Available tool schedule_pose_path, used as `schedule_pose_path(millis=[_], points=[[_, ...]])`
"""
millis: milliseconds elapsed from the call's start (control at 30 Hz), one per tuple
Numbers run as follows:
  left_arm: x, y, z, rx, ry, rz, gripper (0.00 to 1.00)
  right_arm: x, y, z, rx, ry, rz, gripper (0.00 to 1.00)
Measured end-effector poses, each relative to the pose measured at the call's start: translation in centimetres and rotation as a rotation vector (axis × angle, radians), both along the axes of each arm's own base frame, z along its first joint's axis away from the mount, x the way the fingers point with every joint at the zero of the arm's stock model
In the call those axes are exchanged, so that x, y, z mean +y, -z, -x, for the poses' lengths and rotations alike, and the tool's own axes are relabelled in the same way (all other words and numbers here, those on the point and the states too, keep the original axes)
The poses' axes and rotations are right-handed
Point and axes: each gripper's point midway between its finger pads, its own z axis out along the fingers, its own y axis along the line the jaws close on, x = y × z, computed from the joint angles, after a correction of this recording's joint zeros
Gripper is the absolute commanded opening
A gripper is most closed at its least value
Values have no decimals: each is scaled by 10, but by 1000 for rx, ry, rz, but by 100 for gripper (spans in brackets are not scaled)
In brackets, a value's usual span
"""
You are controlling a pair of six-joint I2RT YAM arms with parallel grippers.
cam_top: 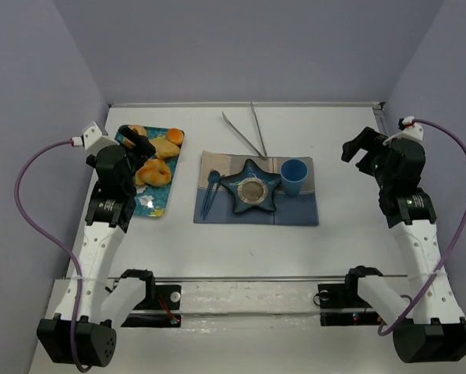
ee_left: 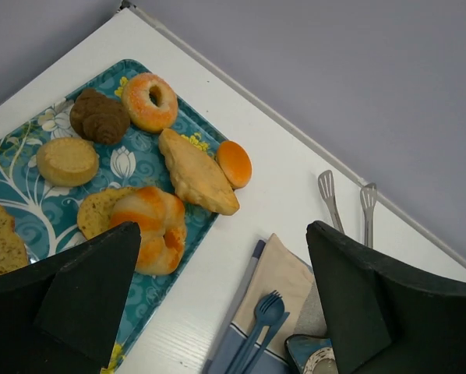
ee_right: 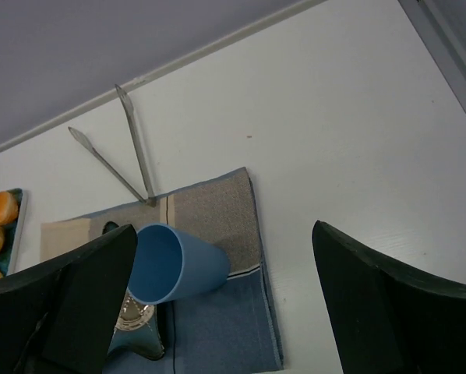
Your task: Place the bread
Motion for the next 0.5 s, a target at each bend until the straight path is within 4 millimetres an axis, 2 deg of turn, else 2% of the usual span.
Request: schedule_pose_path(millis=[233,500], points=[[-1,8,-2,27,1,9,99,0,15,-6,57,9,-10,100],[-3,19,-8,60,8,10,99,26,38,-35,156,-183,34,100]])
